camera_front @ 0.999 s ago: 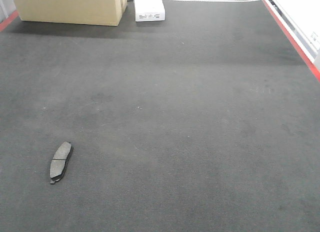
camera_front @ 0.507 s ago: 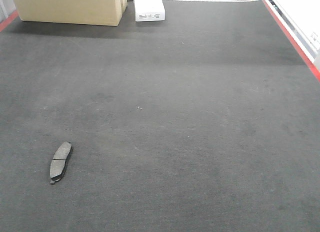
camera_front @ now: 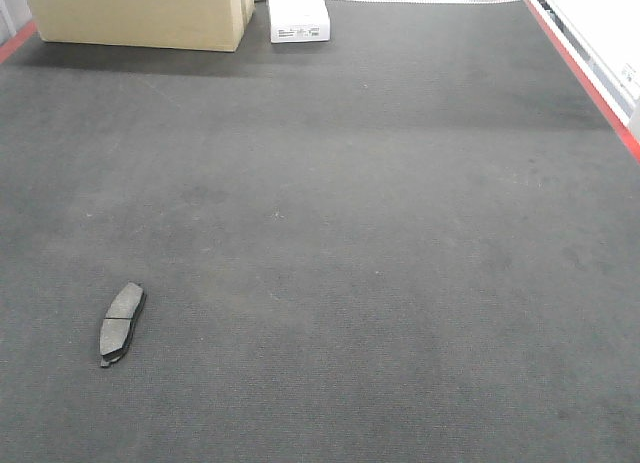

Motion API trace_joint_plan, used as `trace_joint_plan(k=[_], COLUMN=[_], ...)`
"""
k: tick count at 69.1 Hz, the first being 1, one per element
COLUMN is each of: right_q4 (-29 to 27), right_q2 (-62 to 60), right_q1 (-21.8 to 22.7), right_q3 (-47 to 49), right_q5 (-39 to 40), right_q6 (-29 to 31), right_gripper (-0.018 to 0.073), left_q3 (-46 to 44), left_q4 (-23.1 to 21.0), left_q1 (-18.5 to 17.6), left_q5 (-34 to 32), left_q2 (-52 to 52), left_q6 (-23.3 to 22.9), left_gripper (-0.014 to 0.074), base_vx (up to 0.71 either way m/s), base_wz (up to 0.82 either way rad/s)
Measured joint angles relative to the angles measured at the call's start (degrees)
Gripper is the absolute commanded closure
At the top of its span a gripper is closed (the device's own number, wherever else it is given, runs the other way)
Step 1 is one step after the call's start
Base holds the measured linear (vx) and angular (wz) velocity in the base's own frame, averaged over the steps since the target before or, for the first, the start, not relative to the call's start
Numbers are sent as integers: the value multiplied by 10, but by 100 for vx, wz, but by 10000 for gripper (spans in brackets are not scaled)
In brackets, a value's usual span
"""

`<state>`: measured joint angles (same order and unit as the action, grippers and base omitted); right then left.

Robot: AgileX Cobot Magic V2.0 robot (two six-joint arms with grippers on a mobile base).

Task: Move and align brake pads A on conveyor
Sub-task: 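Lower the right gripper's brake pad onto the belt and open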

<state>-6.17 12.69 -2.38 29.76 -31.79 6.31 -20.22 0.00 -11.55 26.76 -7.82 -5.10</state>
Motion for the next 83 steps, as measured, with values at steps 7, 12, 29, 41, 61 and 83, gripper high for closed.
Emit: trace_joint_plan(k=[7,12,29,41,61,83], right_q4=[-4,-12,-19,-18,-19,-13], right_q2=[0,0,79,239,490,684], right_q1=[0,0,0,0,0,0], right_q3=[0,0,12,76,156,223], right_q5=[24,28,2,-39,-61,-59], right_q6=[0,0,-1,-1,-11,-7], right_gripper=[569,569,564,560,552,547], left_q3=[0,0,0,0,0,0], left_q4=[0,0,0,0,0,0], left_q1=[0,0,0,0,0,0], left_q5=[0,0,0,0,0,0], left_q2=[0,0,0,0,0,0], left_q6=[0,0,0,0,0,0], left_gripper=[84,84,84,84,84,84], base_vx=[0,0,0,0,0,0], base_wz=[0,0,0,0,0,0])
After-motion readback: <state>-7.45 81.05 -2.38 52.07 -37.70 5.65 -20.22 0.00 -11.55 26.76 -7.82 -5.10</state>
